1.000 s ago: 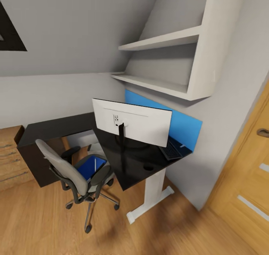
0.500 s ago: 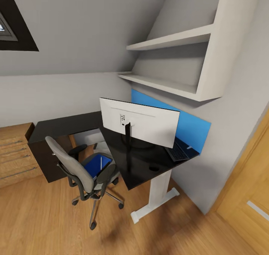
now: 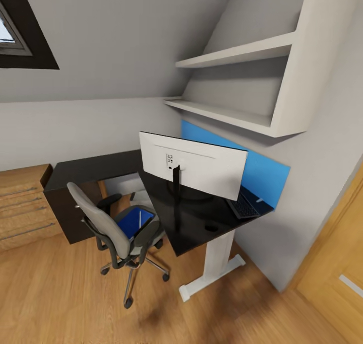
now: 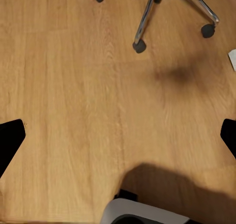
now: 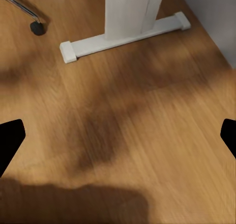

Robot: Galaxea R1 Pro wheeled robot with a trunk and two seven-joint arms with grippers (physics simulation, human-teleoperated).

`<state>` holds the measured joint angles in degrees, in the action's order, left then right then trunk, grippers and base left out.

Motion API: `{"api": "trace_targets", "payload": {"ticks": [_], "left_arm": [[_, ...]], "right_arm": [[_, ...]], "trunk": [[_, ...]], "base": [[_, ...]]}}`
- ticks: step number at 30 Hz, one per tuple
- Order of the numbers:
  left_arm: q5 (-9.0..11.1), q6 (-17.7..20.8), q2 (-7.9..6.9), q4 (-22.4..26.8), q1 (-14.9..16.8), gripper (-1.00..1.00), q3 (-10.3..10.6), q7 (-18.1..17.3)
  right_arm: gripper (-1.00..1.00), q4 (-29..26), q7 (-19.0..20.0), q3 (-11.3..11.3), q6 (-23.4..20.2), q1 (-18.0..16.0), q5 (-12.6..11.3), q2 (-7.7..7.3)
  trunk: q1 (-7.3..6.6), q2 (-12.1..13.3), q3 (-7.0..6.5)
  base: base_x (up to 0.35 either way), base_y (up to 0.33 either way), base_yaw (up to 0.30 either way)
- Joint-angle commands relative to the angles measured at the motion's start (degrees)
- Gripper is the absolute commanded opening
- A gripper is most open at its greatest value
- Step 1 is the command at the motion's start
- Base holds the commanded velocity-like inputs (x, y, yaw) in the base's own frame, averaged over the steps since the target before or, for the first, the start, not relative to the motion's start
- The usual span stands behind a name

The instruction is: In the bedroom, organize the workspace by keeping the computer under the desk, ensuring the monitor is on the desk, placing the keyboard on the desk next to the monitor, placing the mouse on the desk next to the keyboard, moving the folder from the swivel chair onto the desk next to the mouse, stacking the notebook on top of the folder with the pen on top of the notebook, and positioning the swivel chair next to the desk.

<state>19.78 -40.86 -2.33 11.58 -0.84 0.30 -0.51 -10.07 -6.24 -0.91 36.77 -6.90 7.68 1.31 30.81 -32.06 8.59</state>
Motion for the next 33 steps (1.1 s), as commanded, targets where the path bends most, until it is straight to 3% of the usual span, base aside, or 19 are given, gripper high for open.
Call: {"api": "trace_targets", "payload": {"ticks": [1, 19, 33], "left_arm": [[0.22, -0.08, 0.01, 0.11, -0.03, 1.0, 0.02, -0.04], [0.24, -1.5, 0.25, 0.13, -0.02, 1.0, -0.03, -0.13], [0.28, -1.65, 0.49, 0.37, -0.03, 1.0, 0.14, -0.16]], "right_arm": [[1.0, 0.1, -0.6, -0.14, 0.04, -0.05, 0.62, 0.06], [1.0, 2.64, -0.62, -0.06, 0.15, -0.05, 0.76, -0.08], [1.0, 2.68, -0.62, -0.14, 0.09, -0.05, 0.84, 0.01]], "trunk": [[0.02, -0.08, 0.08], [0.02, -0.08, 0.08], [0.02, -0.08, 0.08]], "base": [[0.0, 0.0, 0.249], [0.0, 0.0, 0.275], [-0.17, 0.198, 0.281]]}}
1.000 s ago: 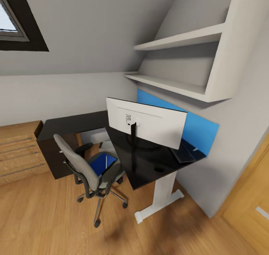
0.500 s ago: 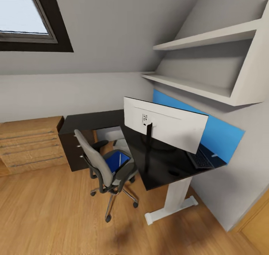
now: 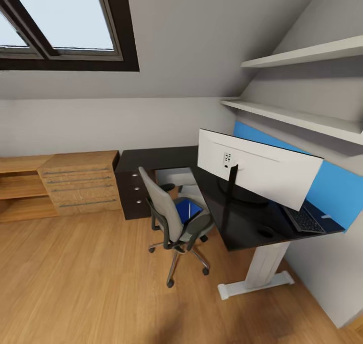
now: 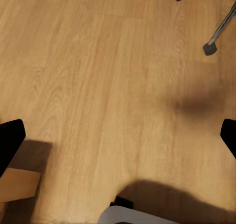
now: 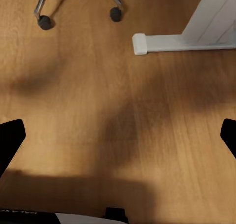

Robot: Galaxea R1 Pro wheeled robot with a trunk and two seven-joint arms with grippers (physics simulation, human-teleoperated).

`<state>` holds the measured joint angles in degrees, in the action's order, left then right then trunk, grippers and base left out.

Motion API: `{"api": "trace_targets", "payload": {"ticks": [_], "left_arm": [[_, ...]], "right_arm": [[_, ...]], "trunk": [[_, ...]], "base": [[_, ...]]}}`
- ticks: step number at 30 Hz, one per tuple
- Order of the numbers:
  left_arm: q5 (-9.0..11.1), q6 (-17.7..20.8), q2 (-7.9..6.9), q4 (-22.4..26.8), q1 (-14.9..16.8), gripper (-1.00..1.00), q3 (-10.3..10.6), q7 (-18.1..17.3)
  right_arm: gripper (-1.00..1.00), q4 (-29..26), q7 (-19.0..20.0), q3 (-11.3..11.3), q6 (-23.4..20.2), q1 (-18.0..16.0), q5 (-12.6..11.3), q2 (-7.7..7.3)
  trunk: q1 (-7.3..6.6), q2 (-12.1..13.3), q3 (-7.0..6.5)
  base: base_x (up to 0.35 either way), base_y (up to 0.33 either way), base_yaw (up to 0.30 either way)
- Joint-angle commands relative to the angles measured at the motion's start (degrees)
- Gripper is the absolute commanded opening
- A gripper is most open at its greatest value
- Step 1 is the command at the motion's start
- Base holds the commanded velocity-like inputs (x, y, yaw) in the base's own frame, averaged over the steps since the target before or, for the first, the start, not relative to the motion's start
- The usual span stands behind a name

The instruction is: In the bedroom, organize the workspace by keeping the computer under the desk, ensuring the monitor is on the desk, placing the keyboard on the desk next to the monitor, placing the mouse on the desk next to the keyboard, moving the folder from the swivel chair onto the desk next to the mouse, stacking the notebook on top of the folder with the pen on top of the notebook, and positioning the swivel chair next to the desk.

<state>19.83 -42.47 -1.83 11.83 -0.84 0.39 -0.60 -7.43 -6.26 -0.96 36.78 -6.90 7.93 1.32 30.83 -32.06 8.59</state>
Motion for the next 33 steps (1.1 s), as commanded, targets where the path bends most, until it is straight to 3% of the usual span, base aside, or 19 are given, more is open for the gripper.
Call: {"api": "trace_targets", "payload": {"ticks": [1, 18, 33], "left_arm": [[0.2, -0.05, -0.01, 0.11, -0.03, 1.0, 0.07, -0.14], [-0.38, 0.06, 0.11, 0.12, -0.02, 1.0, 0.77, -0.27], [-0.35, 0.0, 0.3, 0.42, -0.03, 1.0, 0.74, -0.11]], "right_arm": [[1.0, 0.05, -0.6, -0.1, 0.09, -0.05, 0.6, 0.01], [1.0, -0.04, -0.6, -0.04, 0.1, -0.05, 0.53, -0.09], [1.0, 0.16, -0.18, -0.07, 0.4, -0.05, 0.6, -0.51]], "trunk": [[0.0, -0.08, 0.09], [0.0, -0.08, 0.09], [0.0, -0.08, 0.09]], "base": [[-0.15, 0.077, 0.281], [-0.024, 0.012, 0.265], [-0.18, 0.0, 0.007]]}}
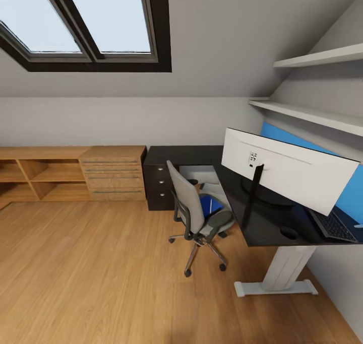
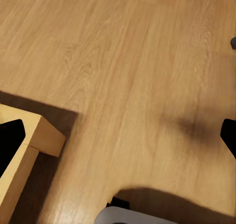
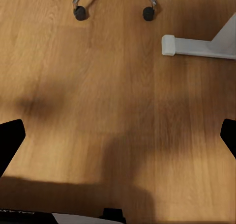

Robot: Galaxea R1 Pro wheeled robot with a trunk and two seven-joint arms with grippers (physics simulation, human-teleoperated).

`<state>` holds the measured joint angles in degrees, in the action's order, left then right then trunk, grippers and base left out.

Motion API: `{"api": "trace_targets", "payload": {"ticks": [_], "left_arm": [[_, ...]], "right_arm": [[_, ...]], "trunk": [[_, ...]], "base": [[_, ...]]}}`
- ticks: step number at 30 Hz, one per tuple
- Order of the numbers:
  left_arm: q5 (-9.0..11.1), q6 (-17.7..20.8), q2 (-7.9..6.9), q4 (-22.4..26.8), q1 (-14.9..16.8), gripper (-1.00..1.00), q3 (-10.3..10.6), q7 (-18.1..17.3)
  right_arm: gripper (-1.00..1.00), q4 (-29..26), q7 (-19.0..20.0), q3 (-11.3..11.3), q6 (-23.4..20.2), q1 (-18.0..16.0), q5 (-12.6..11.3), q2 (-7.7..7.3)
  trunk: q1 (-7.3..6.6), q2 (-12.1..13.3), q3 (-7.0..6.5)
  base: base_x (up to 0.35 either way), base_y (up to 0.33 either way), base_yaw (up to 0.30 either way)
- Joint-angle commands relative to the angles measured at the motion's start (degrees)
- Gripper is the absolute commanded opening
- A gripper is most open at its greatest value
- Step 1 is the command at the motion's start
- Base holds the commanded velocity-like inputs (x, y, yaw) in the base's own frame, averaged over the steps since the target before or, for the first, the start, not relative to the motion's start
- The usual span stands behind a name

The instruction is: In the bedroom, organize the workspace by keeping the computer under the desk, ensuring the monitor is on the desk, placing the keyboard on the desk next to the monitor, placing the mouse on the desk next to the keyboard, moving the folder from the swivel chair onto the desk next to the mouse, stacking the notebook on top of the folder with the pen on top of the notebook, and positioning the swivel chair next to the desk.

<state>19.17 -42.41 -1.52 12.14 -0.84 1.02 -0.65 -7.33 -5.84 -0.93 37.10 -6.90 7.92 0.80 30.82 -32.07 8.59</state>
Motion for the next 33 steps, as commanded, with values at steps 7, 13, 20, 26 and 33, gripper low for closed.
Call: {"api": "trace_targets", "payload": {"ticks": [7, 13, 20, 26, 33], "left_arm": [[0.58, 0.63, 1.44, -1.08, -0.03, 1.0, -0.08, -0.05], [0.79, 0.75, 1.67, -2.18, -0.04, 1.0, -0.2, 0.14], [0.87, 1.64, 1.69, -2.29, -0.03, 1.0, -0.14, 0.37], [0.98, 8.71, 1.61, -2.26, -0.04, 1.0, -0.18, 0.65], [0.89, 9.73, 1.7, -2.02, -0.04, 1.0, -0.22, 0.46]], "right_arm": [[1.0, 0.12, -0.58, -0.09, -0.08, -0.05, 0.59, -0.26], [1.0, 0.12, -0.6, -0.04, -0.05, -0.05, 0.53, -0.27], [1.0, 0.12, -0.59, -0.04, -0.01, -0.05, 0.52, -0.28], [1.0, 0.12, -0.61, -0.09, 0.07, -0.05, 0.55, -0.28], [1.0, 0.12, -0.62, -0.12, 0.08, -0.05, 0.6, -0.25]], "trunk": [[0.67, -1.28, 0.62], [1.99, -3.68, 1.7], [3.53, -6.49, 2.96], [4.85, -8.9, 4.03], [6.38, -11.71, 5.29]], "base": [[-0.006, 0.0, 0.0], [0.0, 0.0, 0.0], [0.0, 0.0, 0.0], [0.0, 0.0, 0.0], [0.0, 0.0, 0.0]]}}
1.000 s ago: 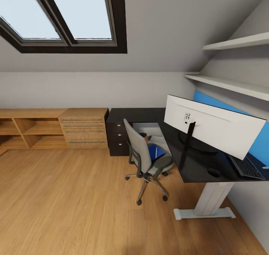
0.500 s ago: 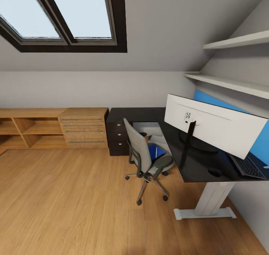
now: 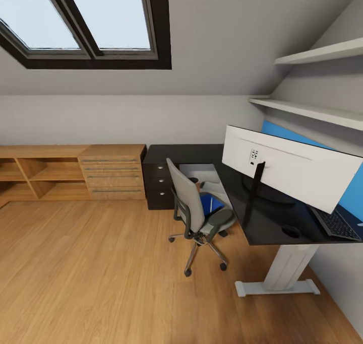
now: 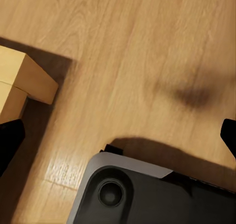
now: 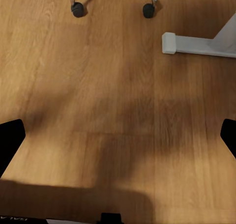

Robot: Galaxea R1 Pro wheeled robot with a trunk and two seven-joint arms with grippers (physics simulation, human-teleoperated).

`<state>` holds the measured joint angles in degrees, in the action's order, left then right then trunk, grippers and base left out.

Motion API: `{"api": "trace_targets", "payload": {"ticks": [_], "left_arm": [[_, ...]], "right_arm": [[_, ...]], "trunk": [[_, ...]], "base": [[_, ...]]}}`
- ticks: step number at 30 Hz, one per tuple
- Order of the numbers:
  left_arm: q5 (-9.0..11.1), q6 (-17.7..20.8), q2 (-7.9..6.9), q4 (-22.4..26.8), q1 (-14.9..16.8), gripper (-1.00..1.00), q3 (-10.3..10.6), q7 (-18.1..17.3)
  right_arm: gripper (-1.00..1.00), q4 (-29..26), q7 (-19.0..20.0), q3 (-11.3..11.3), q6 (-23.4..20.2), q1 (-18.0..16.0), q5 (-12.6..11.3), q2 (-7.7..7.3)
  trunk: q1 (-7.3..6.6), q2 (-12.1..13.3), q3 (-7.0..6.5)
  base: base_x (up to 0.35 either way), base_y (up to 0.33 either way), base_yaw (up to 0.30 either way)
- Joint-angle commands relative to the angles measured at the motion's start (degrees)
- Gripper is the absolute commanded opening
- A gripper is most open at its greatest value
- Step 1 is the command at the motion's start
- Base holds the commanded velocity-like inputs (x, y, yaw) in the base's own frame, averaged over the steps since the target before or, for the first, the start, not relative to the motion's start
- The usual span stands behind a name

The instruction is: In the bedroom, organize the workspace by keeping the computer under the desk, ensuring the monitor is on the desk, placing the keyboard on the desk next to the monitor, placing the mouse on the desk next to the keyboard, moving the folder from the swivel chair onto the desk next to the mouse, stacking the notebook on top of the folder with the pen on top of the notebook, and positioning the swivel chair next to the desk.

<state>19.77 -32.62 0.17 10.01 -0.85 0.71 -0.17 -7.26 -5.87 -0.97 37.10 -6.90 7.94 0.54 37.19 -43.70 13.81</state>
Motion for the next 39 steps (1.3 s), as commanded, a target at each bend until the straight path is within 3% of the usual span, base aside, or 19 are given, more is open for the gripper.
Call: {"api": "trace_targets", "payload": {"ticks": [1, 5, 13, 15, 17, 18, 19, 21, 22, 23, 24, 26, 28, 30, 36, 39], "left_arm": [[0.26, -0.38, 0.03, 0.17, -0.01, 1.0, 0.1, -0.06], [-0.04, -4.11, 0.08, 0.21, -0.01, 1.0, 0.16, -0.55], [0.02, -5.02, 0.02, 0.11, -0.02, 1.0, 0.3, -0.19], [-0.1, 5.53, -0.09, 12.73, 0.07, 1.0, 0.43, 0.07], [-0.19, 17.93, -0.09, 20.99, 0.11, 1.0, 0.43, 1.66], [-0.18, 21.37, -0.09, 23.17, 0.13, 1.0, 0.43, 2.36], [-0.16, 31.42, -0.09, 29.29, 0.7, 1.0, 0.43, 4.41], [-0.08, 42.04, -0.04, 34.14, 3.76, 1.0, 0.43, 5.9], [-0.05, 43.88, -0.02, 34.78, 4.95, 1.0, 0.43, 6.11], [0.02, 47.7, 0.26, 35.69, 8.9, 1.0, 0.43, 6.55], [0.02, 53.21, 1.69, 32.82, 18.72, 1.0, 0.43, 7.23], [-0.01, 56.18, 2.09, 30.69, 24.19, 1.0, 0.43, 7.11], [-0.08, 56.8, 2.3, 30.19, 25.62, 1.0, 0.51, 7.09], [-0.11, 57.02, 2.38, 30.01, 26.16, 1.0, 0.71, 7.05], [-0.17, 56.33, 1.77, 31.04, 27.06, 1.0, 5.47, 7.05], [-0.17, 55.83, 1.82, 31.94, 27.09, 1.0, 5.98, 7.2]], "right_arm": [[1.0, 0.05, -0.58, -0.09, 0.08, -0.04, 0.59, 0.03], [1.0, 0.05, -0.55, -0.09, 0.0, -0.04, 0.59, 0.07], [1.0, 0.05, -0.59, -0.09, -0.08, -0.04, 0.59, 0.01], [1.0, -0.41, -0.62, -0.11, -0.23, -0.06, 0.55, 0.3], [1.0, -0.98, -0.69, -0.08, -0.92, -0.23, 0.32, 0.65], [1.0, -1.28, -0.73, -0.06, -1.3, -0.33, 0.25, 0.82], [1.0, -2.73, -0.85, -0.03, -3.34, -1.09, 0.11, 1.33], [1.0, -6.26, -0.95, 0.02, -8.47, -3.21, -0.04, 1.73], [1.0, -7.16, -0.95, 0.03, -10.16, -3.97, -0.09, 1.8], [1.0, -9.35, -0.97, 0.06, -15.75, -6.79, -0.19, 2.04], [1.0, -9.72, -0.99, 0.22, -25.29, -16.29, -0.97, 3.22], [1.0, -7.63, -0.97, 0.31, -27.26, -21.57, -3.4, 3.76], [1.0, -6.62, -0.94, 0.31, -27.73, -23.11, -5.34, 3.99], [1.0, -6.2, -0.94, 0.23, -27.84, -23.7, -6.23, 4.24], [1.0, -3.67, -1.05, 0.16, -27.54, -24.71, -7.53, 5.92], [1.0, -3.6, -1.12, 0.21, -27.48, -24.77, -7.6, 5.98]], "trunk": [[0.24, -0.47, 0.25], [1.12, -2.07, 0.97], [2.87, -5.28, 2.41], [3.31, -6.09, 2.76], [3.75, -6.89, 3.12], [3.97, -7.29, 3.3], [4.19, -7.69, 3.48], [4.63, -8.49, 3.84], [4.85, -8.89, 4.02], [5.07, -9.29, 4.2], [5.29, -9.7, 4.38], [5.73, -10.5, 4.74], [6.17, -11.3, 5.1], [6.61, -12.1, 5.46], [7.92, -14.51, 6.53], [8.58, -15.71, 7.07]], "base": [[0.0, 0.0, 0.0], [0.0, 0.0, 0.0], [0.0, 0.0, 0.0], [0.0, 0.0, 0.0], [0.0, 0.0, 0.0], [0.0, 0.0, 0.0], [0.0, 0.0, 0.0], [0.0, 0.0, 0.0], [0.0, 0.0, 0.0], [0.0, 0.0, 0.0], [0.0, 0.0, 0.0], [0.0, 0.0, 0.0], [0.0, 0.0, 0.0], [0.0, 0.0, 0.0], [0.0, 0.0, 0.0], [0.0, 0.0, 0.0]]}}
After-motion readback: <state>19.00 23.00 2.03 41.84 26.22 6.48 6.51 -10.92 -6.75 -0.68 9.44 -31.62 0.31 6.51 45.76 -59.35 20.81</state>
